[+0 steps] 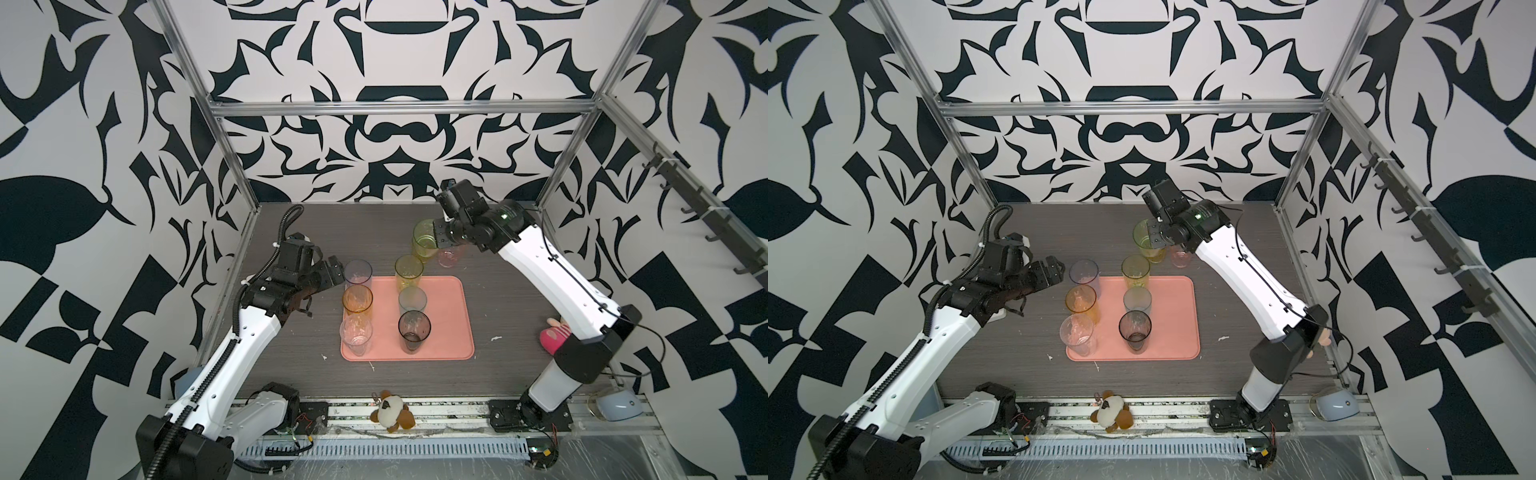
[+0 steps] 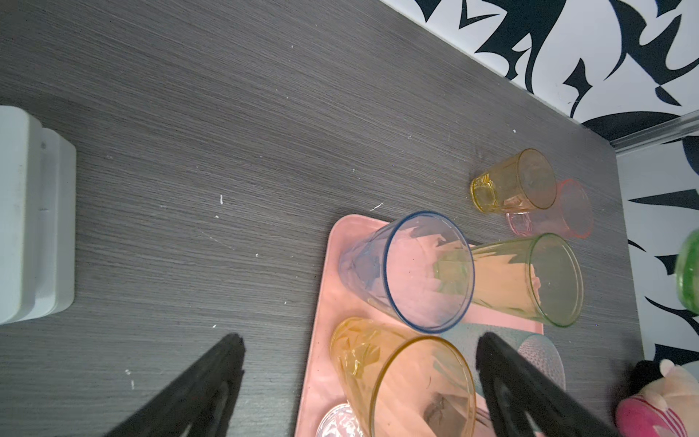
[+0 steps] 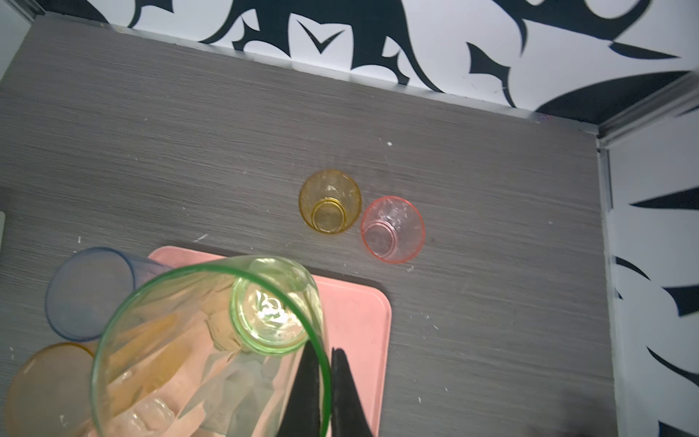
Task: Place the glasses into the tray
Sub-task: 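Lift the green glass and carry it toward the pink tray, then lower the green glass onto the tray beside the other glasses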
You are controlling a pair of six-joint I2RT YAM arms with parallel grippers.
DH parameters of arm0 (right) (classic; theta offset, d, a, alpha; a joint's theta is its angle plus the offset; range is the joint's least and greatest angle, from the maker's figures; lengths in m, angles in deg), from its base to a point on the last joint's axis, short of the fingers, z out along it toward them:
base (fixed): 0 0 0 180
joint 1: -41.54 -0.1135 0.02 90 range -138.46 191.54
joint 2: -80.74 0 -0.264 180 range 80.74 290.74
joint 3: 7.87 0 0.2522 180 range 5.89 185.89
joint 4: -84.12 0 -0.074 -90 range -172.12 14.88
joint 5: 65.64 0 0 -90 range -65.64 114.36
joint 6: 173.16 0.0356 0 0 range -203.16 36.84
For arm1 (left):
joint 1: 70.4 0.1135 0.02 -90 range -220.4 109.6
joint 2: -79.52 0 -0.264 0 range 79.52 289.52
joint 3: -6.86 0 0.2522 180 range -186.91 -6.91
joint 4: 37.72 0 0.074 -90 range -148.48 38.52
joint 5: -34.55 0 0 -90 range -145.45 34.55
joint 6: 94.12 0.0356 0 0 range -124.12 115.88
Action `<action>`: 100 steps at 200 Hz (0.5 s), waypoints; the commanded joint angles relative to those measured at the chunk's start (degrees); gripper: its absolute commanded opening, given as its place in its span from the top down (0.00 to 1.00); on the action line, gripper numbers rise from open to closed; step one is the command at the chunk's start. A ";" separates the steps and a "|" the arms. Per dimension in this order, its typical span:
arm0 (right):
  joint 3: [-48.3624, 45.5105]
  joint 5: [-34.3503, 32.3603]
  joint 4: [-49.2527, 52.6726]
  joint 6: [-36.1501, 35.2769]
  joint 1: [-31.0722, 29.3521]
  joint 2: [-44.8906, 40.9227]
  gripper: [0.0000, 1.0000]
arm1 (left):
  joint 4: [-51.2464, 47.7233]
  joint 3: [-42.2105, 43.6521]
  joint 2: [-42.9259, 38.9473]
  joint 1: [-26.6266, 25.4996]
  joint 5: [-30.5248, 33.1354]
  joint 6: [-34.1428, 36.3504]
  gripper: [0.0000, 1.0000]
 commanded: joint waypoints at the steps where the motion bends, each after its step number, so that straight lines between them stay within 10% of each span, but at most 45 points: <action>1: -4.43 -2.13 -4.05 1.96 1.97 -5.86 1.00 | -1.28 -1.52 -0.87 -0.16 -0.14 0.49 0.01; 100: -31.56 0.02 -14.03 5.40 7.26 -19.70 1.00 | 0.03 -0.28 -2.77 -0.18 -0.75 2.88 0.01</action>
